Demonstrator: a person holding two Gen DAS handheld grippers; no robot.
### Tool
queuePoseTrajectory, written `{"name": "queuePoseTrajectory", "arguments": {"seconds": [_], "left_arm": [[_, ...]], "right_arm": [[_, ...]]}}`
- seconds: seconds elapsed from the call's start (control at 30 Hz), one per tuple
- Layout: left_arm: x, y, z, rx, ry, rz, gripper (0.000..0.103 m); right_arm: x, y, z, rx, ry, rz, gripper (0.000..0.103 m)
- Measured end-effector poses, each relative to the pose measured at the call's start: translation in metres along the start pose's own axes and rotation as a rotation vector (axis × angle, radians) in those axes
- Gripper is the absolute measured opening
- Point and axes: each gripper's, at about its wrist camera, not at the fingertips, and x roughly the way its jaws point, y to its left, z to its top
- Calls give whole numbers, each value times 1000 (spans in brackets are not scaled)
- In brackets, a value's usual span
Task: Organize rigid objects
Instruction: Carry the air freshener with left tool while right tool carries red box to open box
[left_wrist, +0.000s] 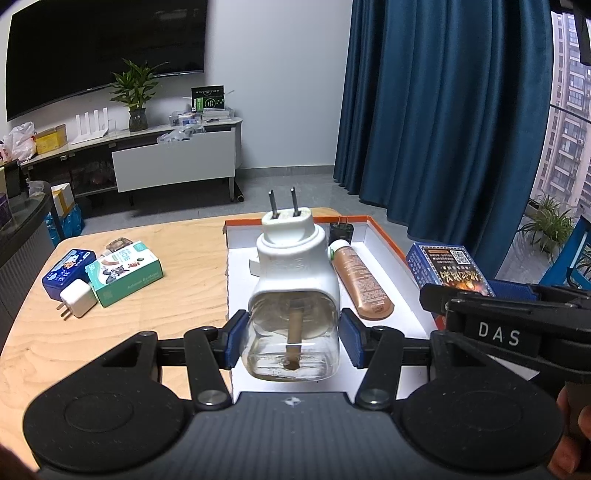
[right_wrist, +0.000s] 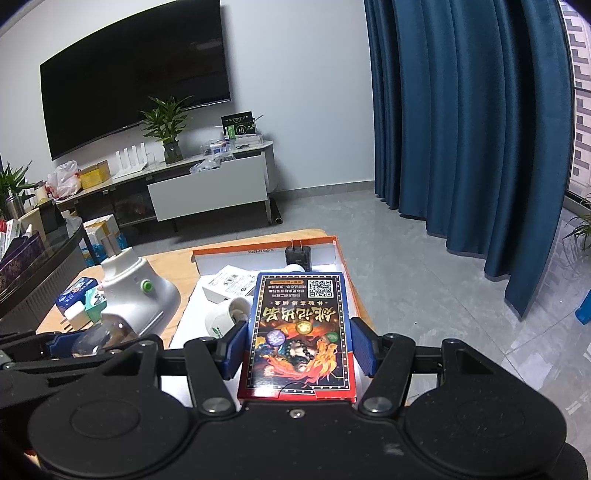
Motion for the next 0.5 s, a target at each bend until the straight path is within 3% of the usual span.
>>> {"name": "queuePoseTrajectory", "arguments": {"seconds": [0.5], "left_arm": [[9, -1, -1, 12, 11, 0, 54]], "right_arm": [[16, -6, -3, 8, 28, -2, 71]]}}
